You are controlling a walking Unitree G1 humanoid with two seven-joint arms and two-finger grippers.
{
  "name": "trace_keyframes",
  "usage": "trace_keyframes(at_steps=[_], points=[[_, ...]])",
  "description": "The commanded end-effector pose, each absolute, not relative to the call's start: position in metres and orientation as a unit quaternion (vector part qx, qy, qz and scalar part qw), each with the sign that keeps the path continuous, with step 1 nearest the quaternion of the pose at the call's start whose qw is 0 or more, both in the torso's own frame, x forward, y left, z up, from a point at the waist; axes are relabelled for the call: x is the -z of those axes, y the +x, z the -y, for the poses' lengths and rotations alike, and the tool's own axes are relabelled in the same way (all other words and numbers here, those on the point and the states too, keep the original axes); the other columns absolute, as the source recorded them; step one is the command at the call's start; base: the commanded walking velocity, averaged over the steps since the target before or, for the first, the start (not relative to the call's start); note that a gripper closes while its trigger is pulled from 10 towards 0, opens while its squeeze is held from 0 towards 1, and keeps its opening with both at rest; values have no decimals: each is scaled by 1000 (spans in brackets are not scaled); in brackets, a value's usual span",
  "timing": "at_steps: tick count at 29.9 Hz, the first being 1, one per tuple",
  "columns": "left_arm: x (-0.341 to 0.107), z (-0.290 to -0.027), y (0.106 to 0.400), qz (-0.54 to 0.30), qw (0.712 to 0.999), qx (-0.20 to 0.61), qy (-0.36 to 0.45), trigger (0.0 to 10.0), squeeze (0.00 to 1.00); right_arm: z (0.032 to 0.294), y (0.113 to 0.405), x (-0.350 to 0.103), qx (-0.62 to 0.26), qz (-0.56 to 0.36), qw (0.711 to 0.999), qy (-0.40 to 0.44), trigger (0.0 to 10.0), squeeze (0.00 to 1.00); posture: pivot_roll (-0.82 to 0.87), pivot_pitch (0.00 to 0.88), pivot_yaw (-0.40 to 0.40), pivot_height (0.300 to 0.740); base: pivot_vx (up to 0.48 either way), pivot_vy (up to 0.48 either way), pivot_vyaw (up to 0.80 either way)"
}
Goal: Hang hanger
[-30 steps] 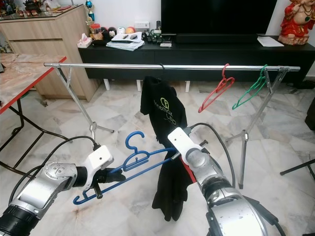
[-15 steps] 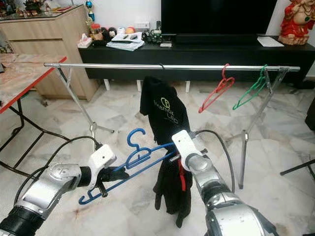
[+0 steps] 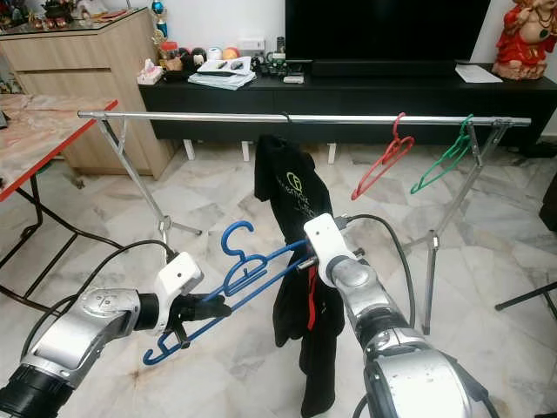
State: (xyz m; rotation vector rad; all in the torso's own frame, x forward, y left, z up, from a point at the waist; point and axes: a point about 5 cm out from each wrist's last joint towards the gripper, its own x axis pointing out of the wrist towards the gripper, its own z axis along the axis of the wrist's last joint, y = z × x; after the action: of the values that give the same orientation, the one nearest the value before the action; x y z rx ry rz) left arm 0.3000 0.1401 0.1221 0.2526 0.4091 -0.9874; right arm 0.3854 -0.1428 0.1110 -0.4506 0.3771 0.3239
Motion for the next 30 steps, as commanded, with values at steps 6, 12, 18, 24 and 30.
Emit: trace_keyframes(at_steps=[6,12,18,24,30], points=[[-123,-135,292,-200,833,503,111,10000,0,137,394,-130,-167,-150,943,-246,10000,0,88,25,19,740,0,0,0],[-124,-134,290,-205,827,511,114,10000,0,135,390,-120,-176,-172,940,-238,10000,0,95,23,19,740,0,0,0],[-119,-139,289,-224,826,503,122,10000,0,132,395,-133,-169,-146,952,-207,10000,0,94,23,23,740,0,0,0],[-118,-139,288,-232,820,509,122,10000,0,135,398,-139,-154,-137,956,-210,10000,0,96,20,23,740,0,0,0],[-118,-138,286,-242,811,519,116,10000,0,131,402,-150,-158,-117,954,-228,10000,0,96,16,24,740,0,0,0]])
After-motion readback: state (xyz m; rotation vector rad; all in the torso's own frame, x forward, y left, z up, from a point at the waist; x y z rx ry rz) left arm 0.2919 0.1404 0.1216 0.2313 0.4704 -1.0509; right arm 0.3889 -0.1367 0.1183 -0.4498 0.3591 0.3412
